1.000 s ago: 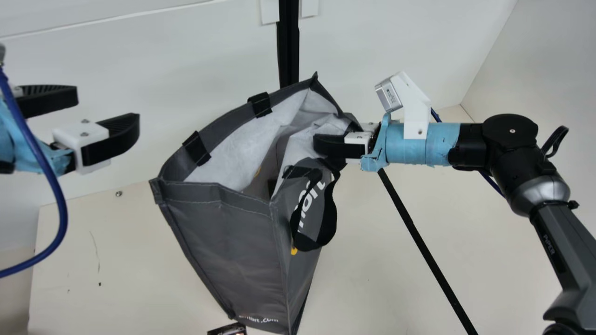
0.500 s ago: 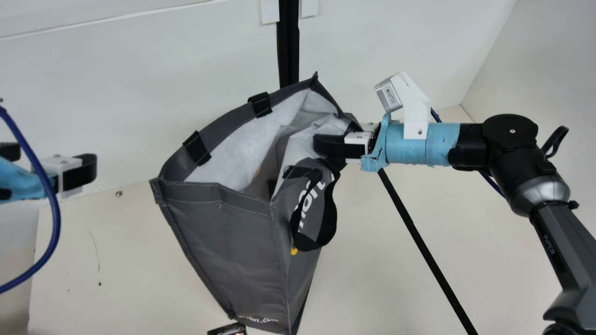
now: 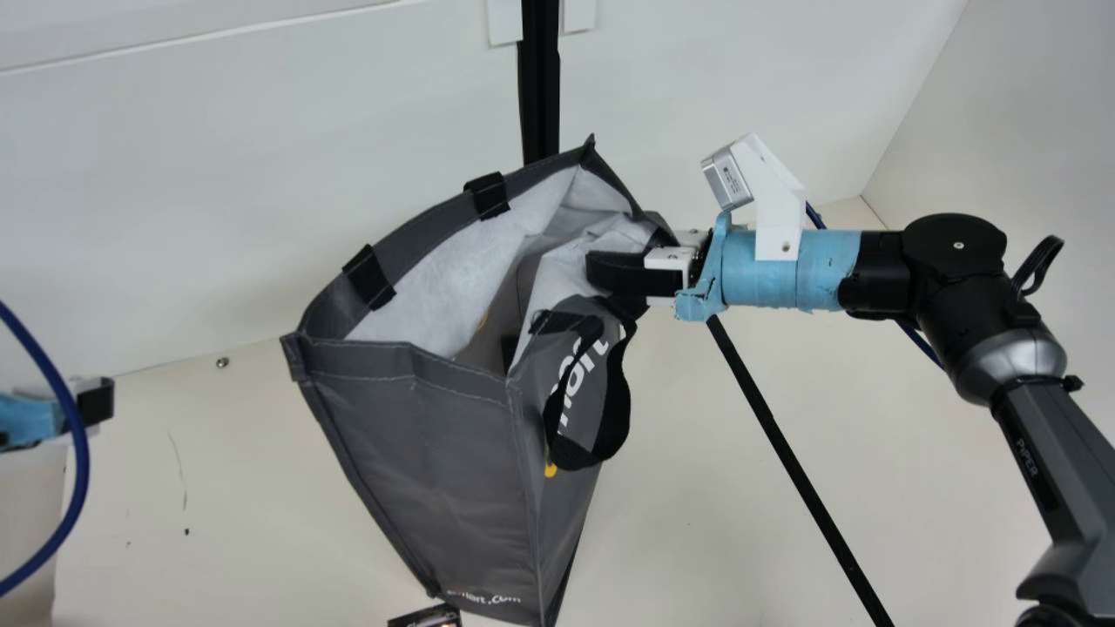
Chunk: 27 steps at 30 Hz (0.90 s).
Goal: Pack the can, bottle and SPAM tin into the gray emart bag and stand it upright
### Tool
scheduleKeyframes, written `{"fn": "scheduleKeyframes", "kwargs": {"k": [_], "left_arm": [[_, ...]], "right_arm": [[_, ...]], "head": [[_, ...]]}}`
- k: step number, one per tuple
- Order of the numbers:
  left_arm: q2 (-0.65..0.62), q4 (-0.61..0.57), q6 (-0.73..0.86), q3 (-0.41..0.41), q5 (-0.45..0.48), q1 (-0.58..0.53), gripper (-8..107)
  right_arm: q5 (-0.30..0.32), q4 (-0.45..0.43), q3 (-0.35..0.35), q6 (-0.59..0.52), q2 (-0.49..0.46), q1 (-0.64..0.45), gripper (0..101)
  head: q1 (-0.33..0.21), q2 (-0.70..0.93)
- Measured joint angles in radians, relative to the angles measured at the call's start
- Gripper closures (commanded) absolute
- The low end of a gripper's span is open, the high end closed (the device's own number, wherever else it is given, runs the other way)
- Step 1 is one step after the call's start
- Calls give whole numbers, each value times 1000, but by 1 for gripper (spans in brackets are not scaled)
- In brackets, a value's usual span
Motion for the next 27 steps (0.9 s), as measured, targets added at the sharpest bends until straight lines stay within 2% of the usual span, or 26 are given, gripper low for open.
{"fn": "scheduleKeyframes", "kwargs": {"k": [5,12,25,27], "left_arm": [[-43,47,-51,93,-10,-6,9],[-92,55,-83,220,-21,-5,9],[-92,55,-83,227,-26,-3,9],[-92,55,-83,227,-26,-3,9]], "right_arm": [[0,0,0,0,0,0,101],[0,0,0,0,0,0,101],[-7,-15,10,19,-24,3,101],[5,-20,-9,25,-29,-3,101]], "head": [[0,-2],[0,-2],[0,-2],[0,-2]]}}
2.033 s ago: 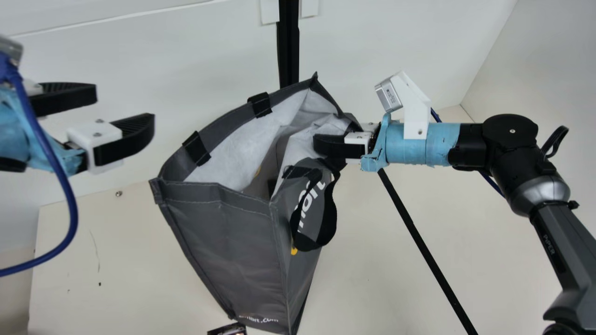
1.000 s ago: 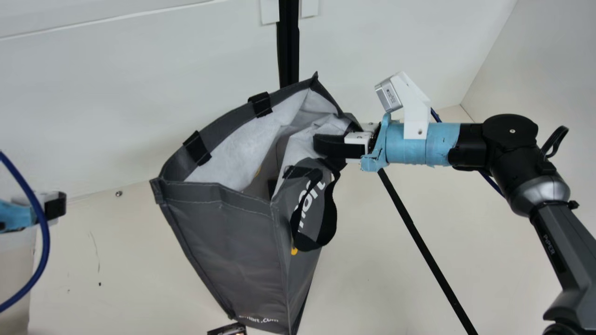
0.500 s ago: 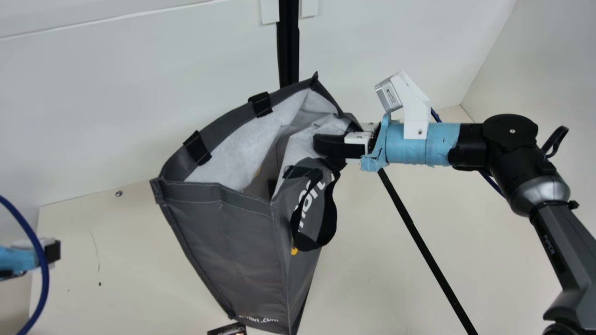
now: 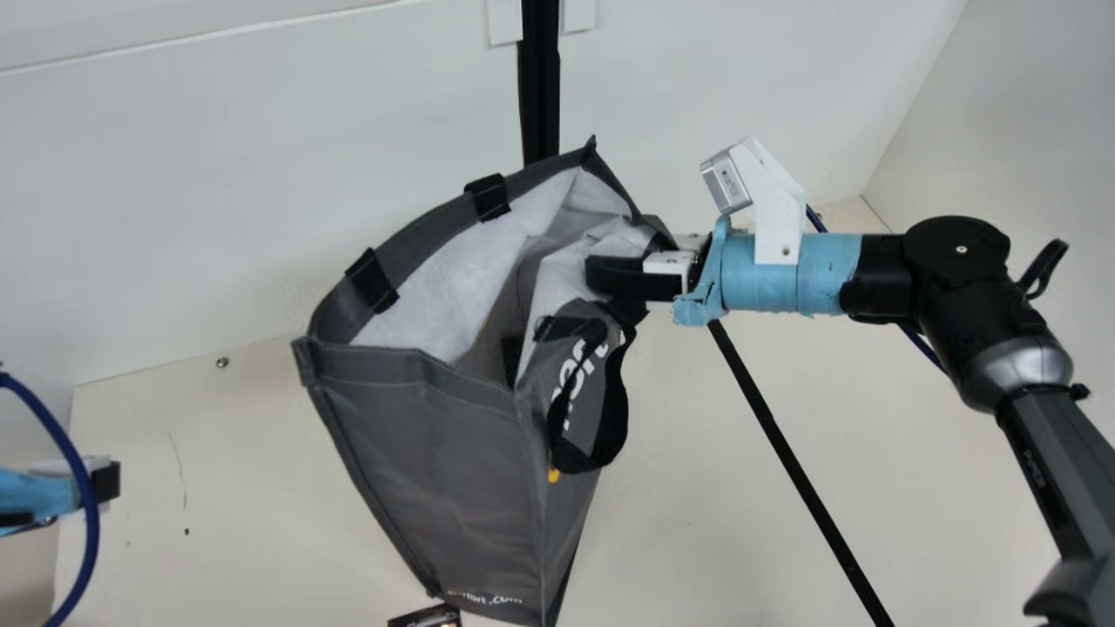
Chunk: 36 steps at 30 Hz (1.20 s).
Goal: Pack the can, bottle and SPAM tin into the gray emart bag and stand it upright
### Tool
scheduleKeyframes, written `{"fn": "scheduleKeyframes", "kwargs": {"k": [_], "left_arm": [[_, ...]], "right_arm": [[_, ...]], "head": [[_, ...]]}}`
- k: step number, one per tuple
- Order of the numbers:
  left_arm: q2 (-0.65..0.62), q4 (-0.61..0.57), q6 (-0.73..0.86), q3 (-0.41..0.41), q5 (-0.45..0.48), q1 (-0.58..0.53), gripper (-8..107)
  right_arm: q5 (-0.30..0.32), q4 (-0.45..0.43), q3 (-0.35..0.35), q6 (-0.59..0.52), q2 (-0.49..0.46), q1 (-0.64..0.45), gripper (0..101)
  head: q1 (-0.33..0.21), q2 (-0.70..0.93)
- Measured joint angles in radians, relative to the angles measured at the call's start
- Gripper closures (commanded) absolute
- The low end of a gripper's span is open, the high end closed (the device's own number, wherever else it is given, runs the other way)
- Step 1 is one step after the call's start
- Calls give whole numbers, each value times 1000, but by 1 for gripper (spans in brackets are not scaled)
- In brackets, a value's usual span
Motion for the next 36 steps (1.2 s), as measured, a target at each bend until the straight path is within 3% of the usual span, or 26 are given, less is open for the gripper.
{"fn": "scheduleKeyframes", "kwargs": {"k": [13,21,36], "left_arm": [[0,0,0,0,0,0,9],[0,0,0,0,0,0,9],[0,0,0,0,0,0,9]], "right_arm": [[-50,-139,-147,55,20,-48,101],[-74,-223,-171,71,12,-86,101],[-192,-405,-227,136,7,-187,101]], "head": [[0,0],[0,2],[0,0]]}}
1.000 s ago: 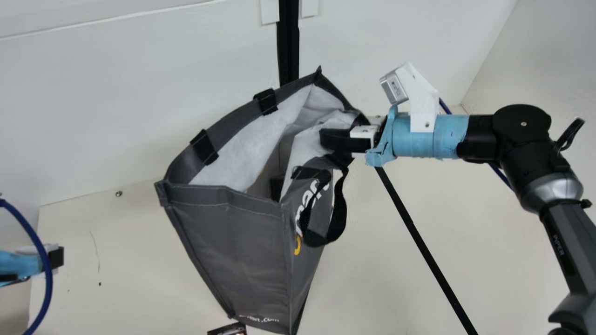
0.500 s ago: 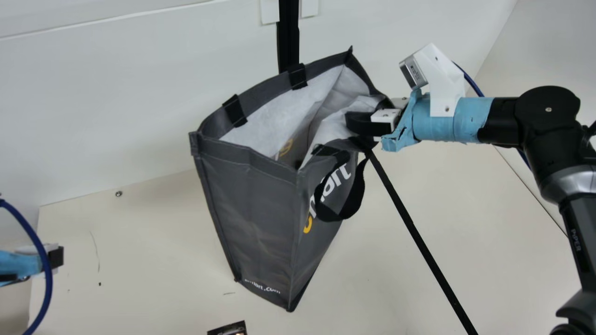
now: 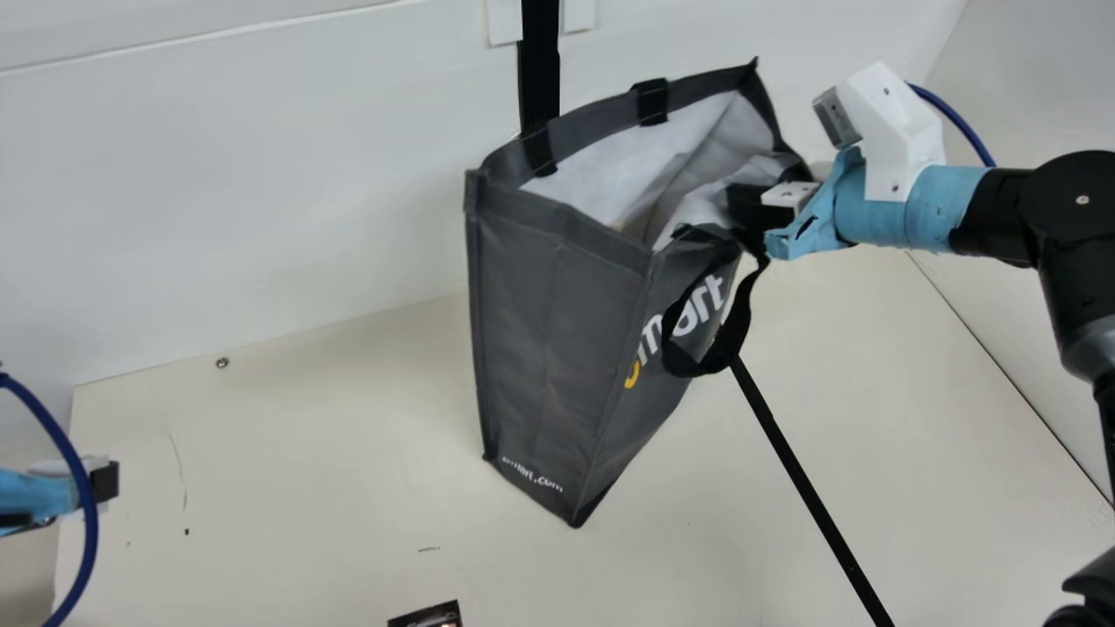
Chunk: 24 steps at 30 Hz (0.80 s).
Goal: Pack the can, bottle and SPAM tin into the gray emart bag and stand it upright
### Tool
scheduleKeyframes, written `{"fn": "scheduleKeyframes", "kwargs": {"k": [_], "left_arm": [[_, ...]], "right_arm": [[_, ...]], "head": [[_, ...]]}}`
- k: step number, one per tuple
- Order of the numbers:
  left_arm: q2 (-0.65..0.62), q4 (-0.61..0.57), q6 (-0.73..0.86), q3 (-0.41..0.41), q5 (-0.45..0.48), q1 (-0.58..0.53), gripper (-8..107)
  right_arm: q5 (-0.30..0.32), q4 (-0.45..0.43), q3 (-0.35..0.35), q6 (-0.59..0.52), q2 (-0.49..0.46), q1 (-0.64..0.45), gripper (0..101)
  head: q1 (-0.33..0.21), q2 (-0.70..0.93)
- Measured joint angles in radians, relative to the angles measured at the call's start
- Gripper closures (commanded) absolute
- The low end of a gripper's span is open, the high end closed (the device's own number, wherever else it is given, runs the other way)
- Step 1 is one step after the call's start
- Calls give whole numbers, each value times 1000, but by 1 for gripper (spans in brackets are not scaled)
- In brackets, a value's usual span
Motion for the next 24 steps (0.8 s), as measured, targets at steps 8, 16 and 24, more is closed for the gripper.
{"fn": "scheduleKeyframes", "kwargs": {"k": [8,16,24], "left_arm": [[0,0,0,0,0,0,9],[0,0,0,0,0,0,9],[0,0,0,0,0,0,9]], "right_arm": [[-26,-86,-51,41,22,-75,101],[-72,-156,-115,81,49,-141,101],[-93,-201,-179,113,73,-191,101]], "head": [[0,0],[0,0],[0,0]]}}
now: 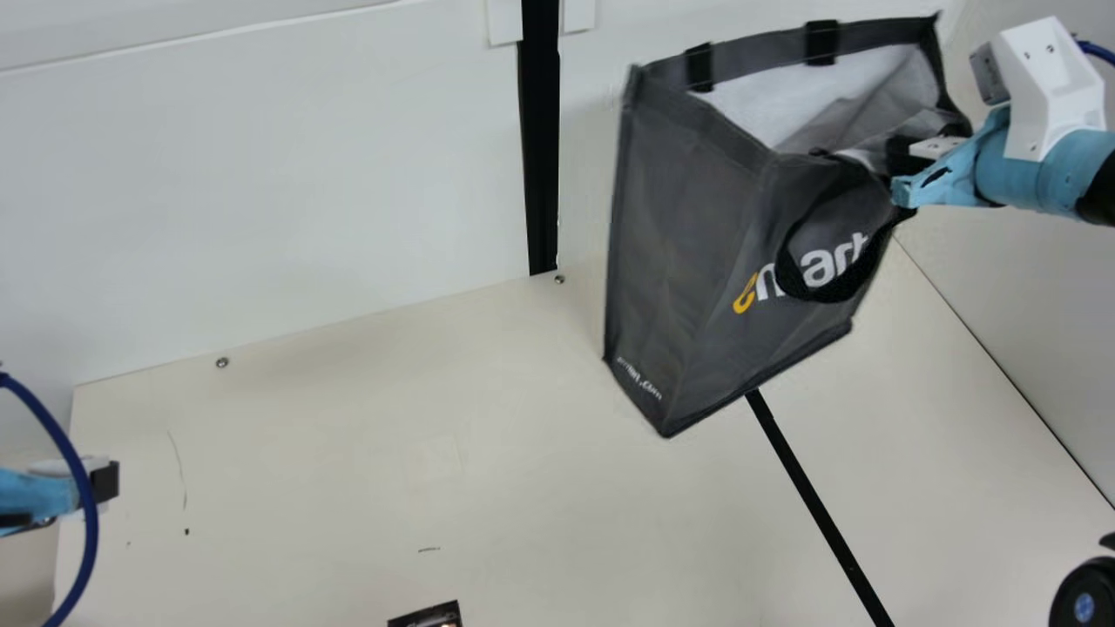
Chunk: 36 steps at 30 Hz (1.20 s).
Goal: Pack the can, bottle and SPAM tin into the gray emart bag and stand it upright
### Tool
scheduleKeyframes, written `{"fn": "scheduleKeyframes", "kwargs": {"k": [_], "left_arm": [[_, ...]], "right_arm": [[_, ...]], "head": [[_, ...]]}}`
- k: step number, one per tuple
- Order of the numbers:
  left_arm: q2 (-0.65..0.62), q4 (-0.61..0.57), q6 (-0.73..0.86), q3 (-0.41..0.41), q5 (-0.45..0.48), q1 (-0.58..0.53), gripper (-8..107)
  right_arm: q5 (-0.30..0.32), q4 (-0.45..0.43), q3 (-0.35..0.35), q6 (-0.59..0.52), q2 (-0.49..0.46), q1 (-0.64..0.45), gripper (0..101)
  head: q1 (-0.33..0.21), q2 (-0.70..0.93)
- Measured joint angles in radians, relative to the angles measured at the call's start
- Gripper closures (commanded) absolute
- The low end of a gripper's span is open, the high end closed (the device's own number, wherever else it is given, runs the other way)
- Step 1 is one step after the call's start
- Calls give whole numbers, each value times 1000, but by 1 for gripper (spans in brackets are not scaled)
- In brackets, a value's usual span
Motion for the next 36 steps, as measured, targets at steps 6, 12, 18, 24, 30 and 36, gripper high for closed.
{"fn": "scheduleKeyframes", "kwargs": {"k": [6,12,18,24,30,36], "left_arm": [[0,0,0,0,0,0,9],[0,0,0,0,0,0,9],[0,0,0,0,0,0,9],[0,0,0,0,0,0,9],[0,0,0,0,0,0,9],[0,0,0,0,0,0,9]], "right_arm": [[27,-30,-51,22,24,-39,101],[24,-63,-99,47,56,-86,101],[19,-88,-146,58,91,-132,101],[29,-107,-188,72,121,-169,101],[39,-114,-213,80,137,-185,95],[50,-106,-224,82,144,-195,75]], "head": [[0,0],[0,0],[0,0],[0,2],[0,0],[0,2]]}}
